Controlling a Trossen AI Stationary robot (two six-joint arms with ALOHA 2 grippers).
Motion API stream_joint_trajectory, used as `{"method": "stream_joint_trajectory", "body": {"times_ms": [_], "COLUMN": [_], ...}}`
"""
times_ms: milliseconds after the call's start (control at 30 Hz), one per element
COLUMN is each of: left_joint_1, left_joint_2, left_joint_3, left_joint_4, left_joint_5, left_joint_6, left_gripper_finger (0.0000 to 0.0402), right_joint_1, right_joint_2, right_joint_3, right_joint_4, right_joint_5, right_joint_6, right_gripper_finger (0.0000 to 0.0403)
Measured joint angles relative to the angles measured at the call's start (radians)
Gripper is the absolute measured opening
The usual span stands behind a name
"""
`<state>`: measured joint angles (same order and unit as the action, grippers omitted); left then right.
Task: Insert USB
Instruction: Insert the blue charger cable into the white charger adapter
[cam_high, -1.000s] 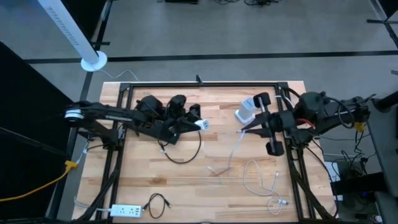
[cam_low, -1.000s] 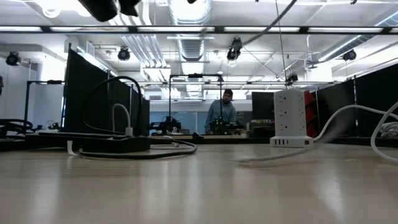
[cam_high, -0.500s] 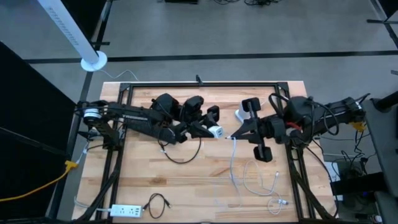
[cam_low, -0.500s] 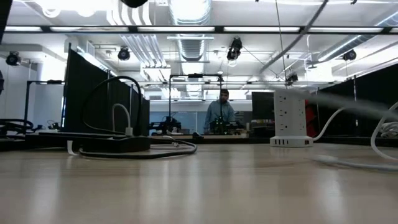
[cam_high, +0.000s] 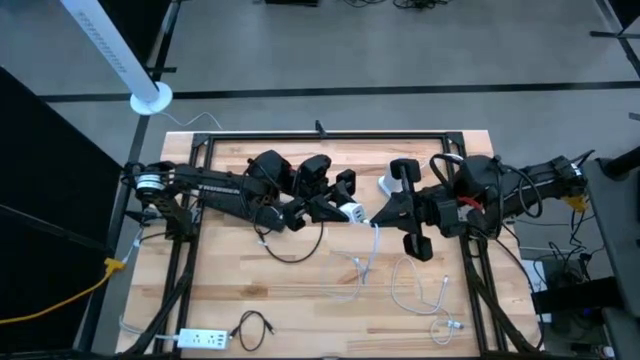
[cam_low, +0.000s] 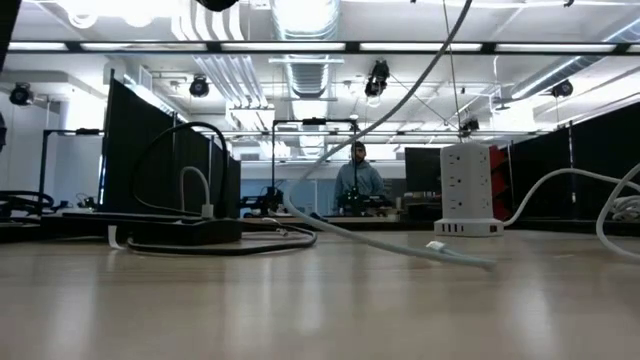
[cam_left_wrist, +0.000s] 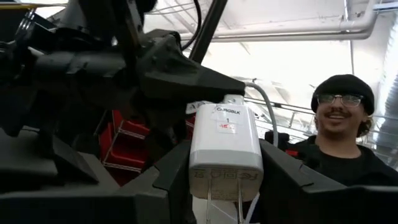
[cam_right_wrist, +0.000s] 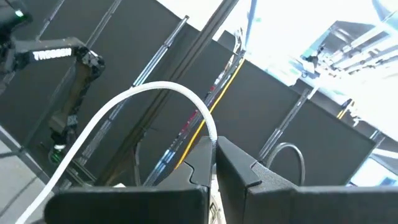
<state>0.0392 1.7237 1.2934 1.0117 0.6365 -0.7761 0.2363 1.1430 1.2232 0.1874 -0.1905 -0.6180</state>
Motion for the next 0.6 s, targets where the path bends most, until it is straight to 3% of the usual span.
{"method": "stream_joint_trajectory", "body": {"times_ms": [600], "left_joint_1": [-0.018], "left_joint_2": [0.002], "left_joint_3": [0.002], "left_joint_4": [-0.003], "left_joint_5": [-0.044], "left_joint_6": [0.027], "left_gripper_finger": [0.0129], "right_joint_1": [-0.006], "right_joint_2": [0.007], "right_joint_3": [0.000], "right_joint_4": [-0.013], "right_joint_5": [0.005], "right_joint_6": [-0.013], "right_gripper_finger": [0.0000]}}
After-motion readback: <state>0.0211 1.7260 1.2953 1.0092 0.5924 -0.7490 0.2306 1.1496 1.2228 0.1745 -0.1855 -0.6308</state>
